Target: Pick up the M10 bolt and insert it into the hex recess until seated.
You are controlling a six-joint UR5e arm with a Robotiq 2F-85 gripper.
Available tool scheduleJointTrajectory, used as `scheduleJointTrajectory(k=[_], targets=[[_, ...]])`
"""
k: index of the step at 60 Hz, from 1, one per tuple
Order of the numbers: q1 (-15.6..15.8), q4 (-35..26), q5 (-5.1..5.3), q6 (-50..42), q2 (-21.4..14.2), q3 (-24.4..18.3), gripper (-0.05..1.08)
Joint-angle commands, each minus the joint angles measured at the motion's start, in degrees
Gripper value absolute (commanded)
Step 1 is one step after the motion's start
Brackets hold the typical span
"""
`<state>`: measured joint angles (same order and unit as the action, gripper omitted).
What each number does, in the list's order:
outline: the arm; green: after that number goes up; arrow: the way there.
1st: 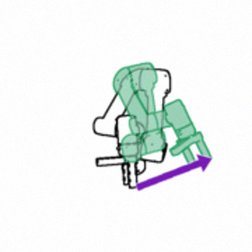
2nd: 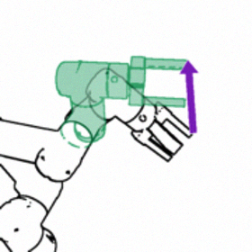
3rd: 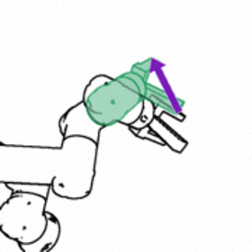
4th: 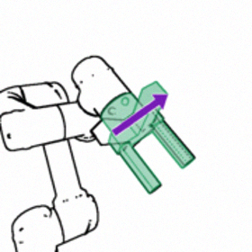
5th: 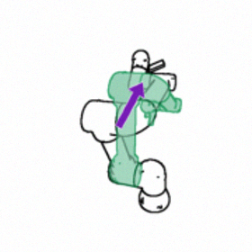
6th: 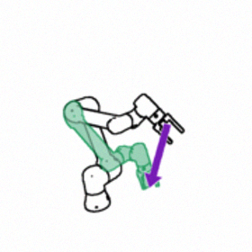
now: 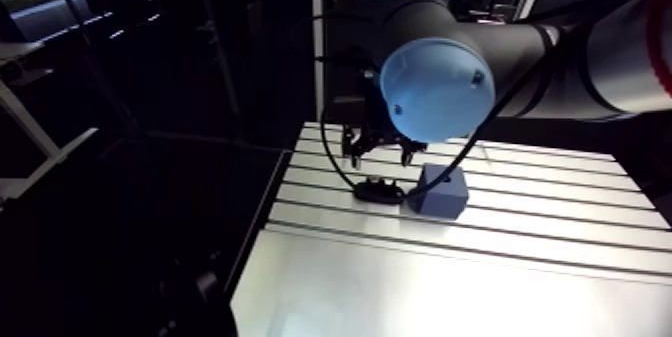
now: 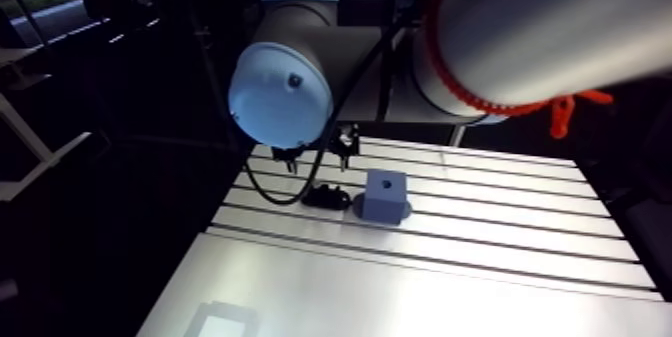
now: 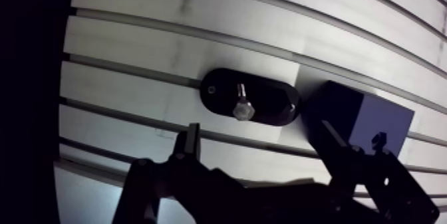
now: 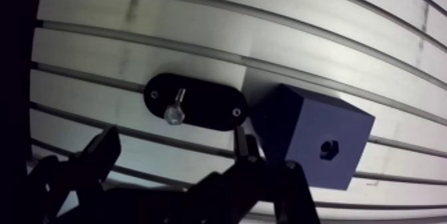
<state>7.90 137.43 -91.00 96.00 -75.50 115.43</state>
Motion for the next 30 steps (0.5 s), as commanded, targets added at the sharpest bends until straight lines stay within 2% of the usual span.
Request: scheduleJointTrajectory(k=[1,5,11,19,30], targets=[[0.53,0.1,1.49,-0.51,0.49,-0.31,0.14],[0.63,0.09,1.91,-0.6,0.97,-0.42,0.16],[0.97,0.09,1.93,-0.85,1.61,-0.42,0.21],[0.99,0.09,1.59,-1.55,1.81,-0.42,0.3],[0.98,0.09,1.05,-1.64,1.81,-0.51,0.33]])
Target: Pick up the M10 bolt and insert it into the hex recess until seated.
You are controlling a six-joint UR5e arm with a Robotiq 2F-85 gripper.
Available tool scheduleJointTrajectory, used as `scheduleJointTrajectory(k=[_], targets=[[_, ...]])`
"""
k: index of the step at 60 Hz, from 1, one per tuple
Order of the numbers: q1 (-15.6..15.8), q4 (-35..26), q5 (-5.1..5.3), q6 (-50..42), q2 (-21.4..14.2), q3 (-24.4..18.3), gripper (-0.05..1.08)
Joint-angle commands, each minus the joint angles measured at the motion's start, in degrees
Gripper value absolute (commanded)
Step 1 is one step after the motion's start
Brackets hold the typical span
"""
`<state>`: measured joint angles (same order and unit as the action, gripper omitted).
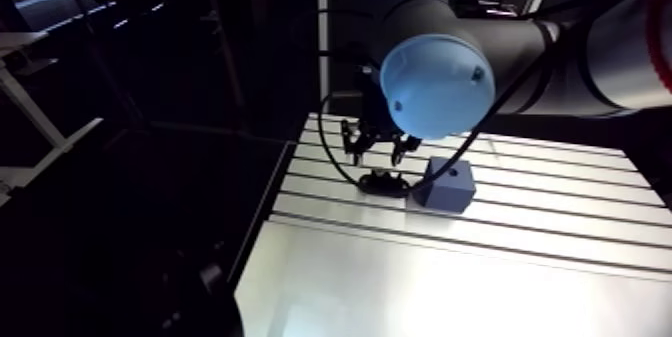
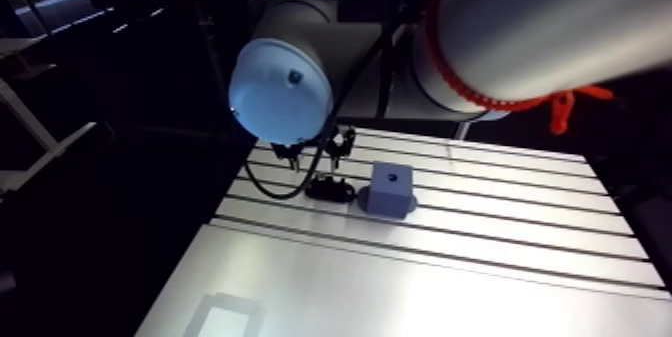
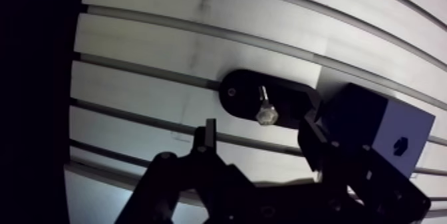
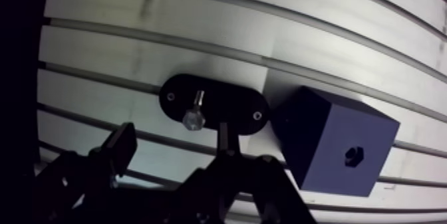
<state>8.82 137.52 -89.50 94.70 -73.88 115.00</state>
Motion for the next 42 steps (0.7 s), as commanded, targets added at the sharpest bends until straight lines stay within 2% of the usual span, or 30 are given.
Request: scheduleJointTrajectory(k=[1,26,32,38,42], targets=[[0.06,0.07,-0.45,-0.42,0.19,-0.08,0.33],[-0.03,0.36,-0.79,-0.47,0.53,-0.17,0.39],[-0.03,0.35,-1.46,-0.18,0.71,-0.49,0.39],[-0.03,0.26,-2.61,-0.01,1.16,-0.6,0.39],[-0.03,0.26,-2.64,0.08,1.23,-0.61,0.39]])
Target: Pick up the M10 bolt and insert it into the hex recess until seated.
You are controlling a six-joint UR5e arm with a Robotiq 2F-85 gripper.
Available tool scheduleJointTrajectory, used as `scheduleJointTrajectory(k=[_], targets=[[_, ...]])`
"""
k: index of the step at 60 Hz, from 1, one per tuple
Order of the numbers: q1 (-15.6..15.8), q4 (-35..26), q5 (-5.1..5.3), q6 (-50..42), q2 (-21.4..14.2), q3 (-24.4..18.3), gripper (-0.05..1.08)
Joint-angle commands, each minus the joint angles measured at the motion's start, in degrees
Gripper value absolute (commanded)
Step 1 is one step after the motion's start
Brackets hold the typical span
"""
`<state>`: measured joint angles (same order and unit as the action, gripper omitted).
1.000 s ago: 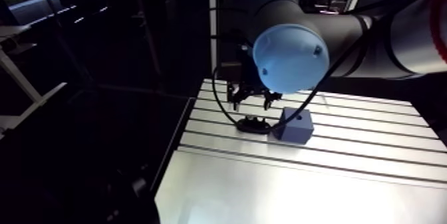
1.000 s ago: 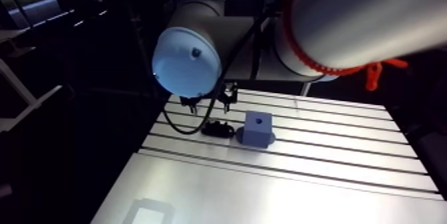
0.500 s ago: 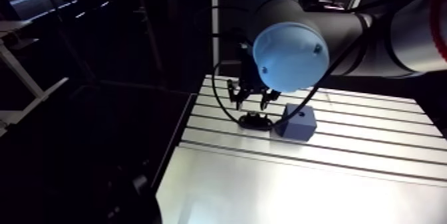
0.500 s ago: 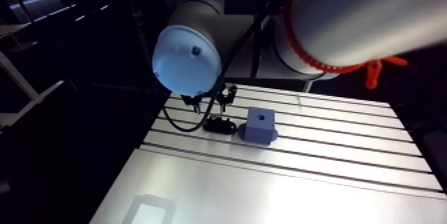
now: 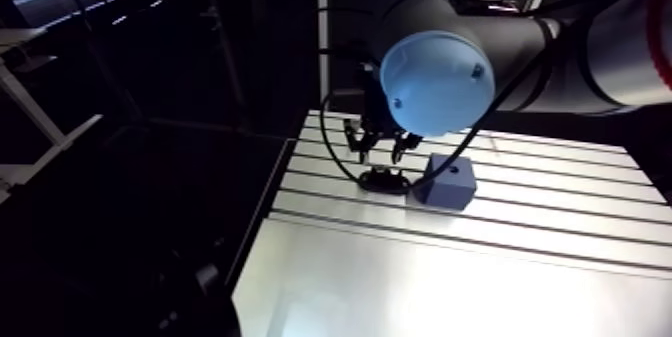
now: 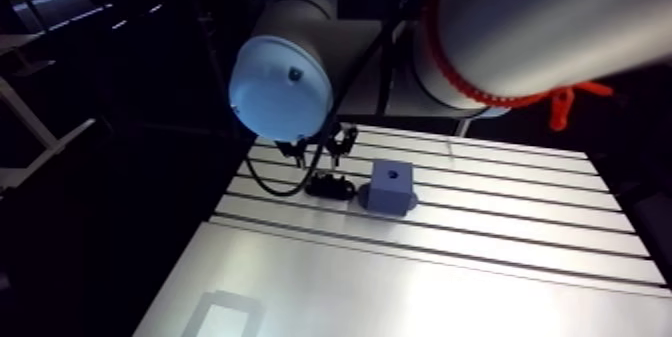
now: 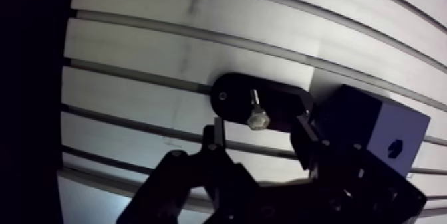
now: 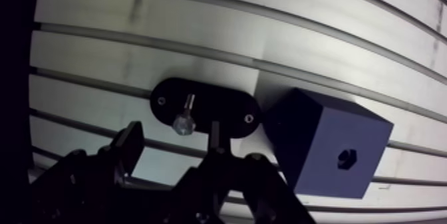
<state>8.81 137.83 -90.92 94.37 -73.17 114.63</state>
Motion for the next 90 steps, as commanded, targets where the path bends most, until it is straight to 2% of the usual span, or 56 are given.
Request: scheduleJointTrajectory(k=[1,23,58,90], targets=[[-0.01,-0.13,-1.23,0.56,0.53,-0.23,0.39],[0.16,-0.32,-0.44,2.92,0.7,-0.5,0.39],[0.25,-0.93,-0.87,3.14,1.5,-1.02,0.39],[0.25,-0.76,-0.79,2.44,2.03,-0.85,0.39]])
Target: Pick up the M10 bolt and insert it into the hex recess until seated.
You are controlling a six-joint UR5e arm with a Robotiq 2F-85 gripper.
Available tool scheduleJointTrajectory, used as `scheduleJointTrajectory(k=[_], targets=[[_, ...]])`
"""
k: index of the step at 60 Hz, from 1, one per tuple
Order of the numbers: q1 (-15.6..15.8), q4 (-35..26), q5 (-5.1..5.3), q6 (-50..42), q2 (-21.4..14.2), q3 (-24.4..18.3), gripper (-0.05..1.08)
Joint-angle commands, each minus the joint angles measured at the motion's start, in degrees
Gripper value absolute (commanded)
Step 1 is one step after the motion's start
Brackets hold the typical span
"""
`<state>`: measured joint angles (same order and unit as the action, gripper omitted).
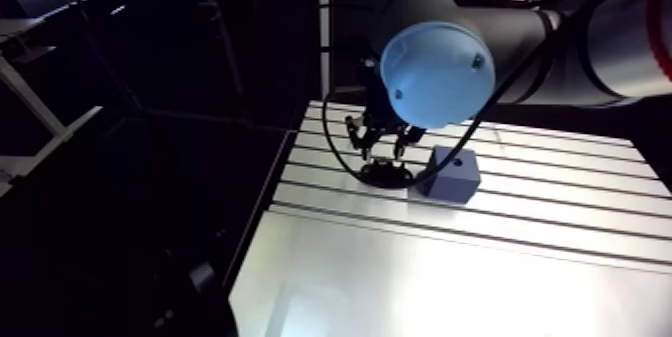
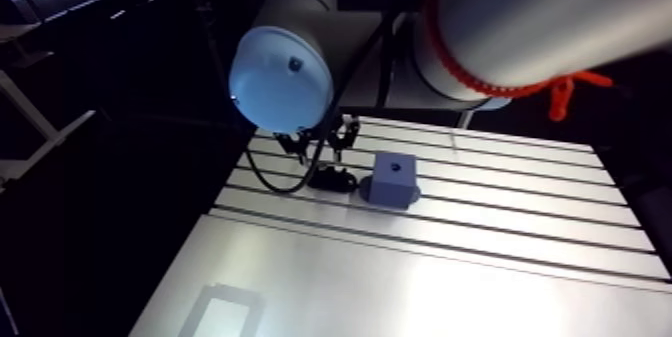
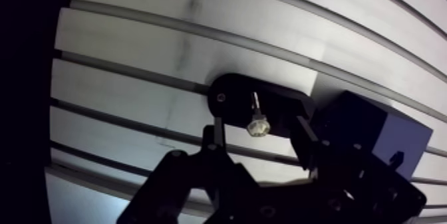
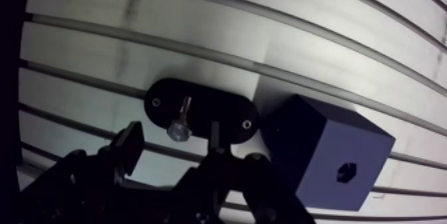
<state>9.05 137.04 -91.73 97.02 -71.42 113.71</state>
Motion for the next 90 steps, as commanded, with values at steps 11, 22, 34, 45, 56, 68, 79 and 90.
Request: scheduleJointTrajectory(k=[11,22,34,45,56,68,79,90], targets=[[0.0,0.04,-0.07,-0.21,0.54,0.07,0.4],[0.0,0.04,-0.16,-0.21,0.54,0.07,0.41],[0.0,0.04,-0.16,-0.21,0.54,0.16,0.44],[0.0,0.04,-0.16,-0.21,0.63,0.16,0.44],[0.0,0.13,-0.16,-0.21,0.63,0.08,0.47],[0.0,0.13,-0.16,-0.21,0.63,0.07,0.5],[0.0,0.13,-0.15,-0.21,0.72,0.07,0.52],[0.0,0.13,-0.07,-0.21,0.72,0.07,0.54]])
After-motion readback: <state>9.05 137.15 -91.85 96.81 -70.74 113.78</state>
